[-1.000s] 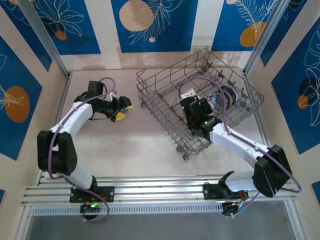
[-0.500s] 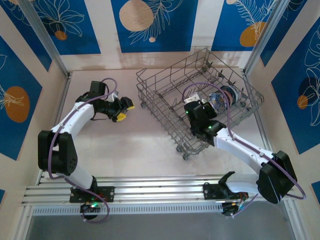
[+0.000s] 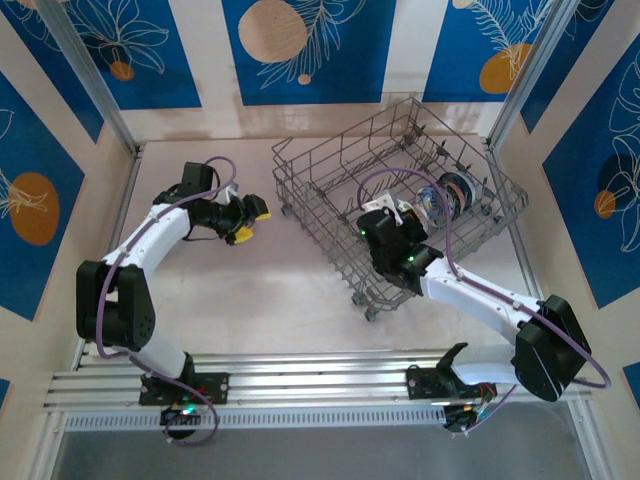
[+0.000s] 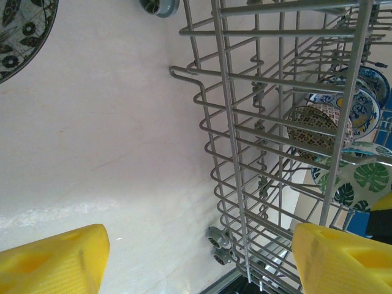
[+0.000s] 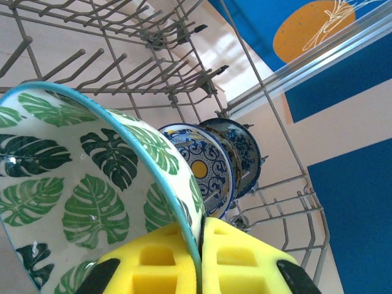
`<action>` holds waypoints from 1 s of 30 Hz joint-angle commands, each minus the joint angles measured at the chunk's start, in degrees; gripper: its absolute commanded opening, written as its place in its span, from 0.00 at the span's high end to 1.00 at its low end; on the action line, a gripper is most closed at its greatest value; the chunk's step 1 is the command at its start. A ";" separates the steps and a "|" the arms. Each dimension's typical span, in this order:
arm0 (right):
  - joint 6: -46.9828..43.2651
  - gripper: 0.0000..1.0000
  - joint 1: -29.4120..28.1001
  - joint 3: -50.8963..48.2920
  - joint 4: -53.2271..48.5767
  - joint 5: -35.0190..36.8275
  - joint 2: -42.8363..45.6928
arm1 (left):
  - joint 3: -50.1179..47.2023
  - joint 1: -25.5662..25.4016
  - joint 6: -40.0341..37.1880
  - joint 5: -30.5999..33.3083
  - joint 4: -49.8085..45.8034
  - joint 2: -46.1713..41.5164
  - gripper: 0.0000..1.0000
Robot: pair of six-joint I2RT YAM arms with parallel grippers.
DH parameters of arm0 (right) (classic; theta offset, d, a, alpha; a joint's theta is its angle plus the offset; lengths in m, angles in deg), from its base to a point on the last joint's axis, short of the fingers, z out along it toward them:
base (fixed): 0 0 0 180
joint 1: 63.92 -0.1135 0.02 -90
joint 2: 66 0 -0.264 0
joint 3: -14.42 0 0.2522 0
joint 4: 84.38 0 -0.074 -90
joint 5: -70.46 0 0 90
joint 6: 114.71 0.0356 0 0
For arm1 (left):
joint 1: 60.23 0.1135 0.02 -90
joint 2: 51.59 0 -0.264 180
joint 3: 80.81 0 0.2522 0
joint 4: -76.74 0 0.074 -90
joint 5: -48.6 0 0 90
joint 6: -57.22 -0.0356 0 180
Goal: Load the bowls into the dish rack
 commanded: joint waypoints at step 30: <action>11.21 0.39 -3.31 1.47 -11.54 -4.83 -4.85 | -0.26 -0.86 0.33 0.26 -0.01 -0.53 0.21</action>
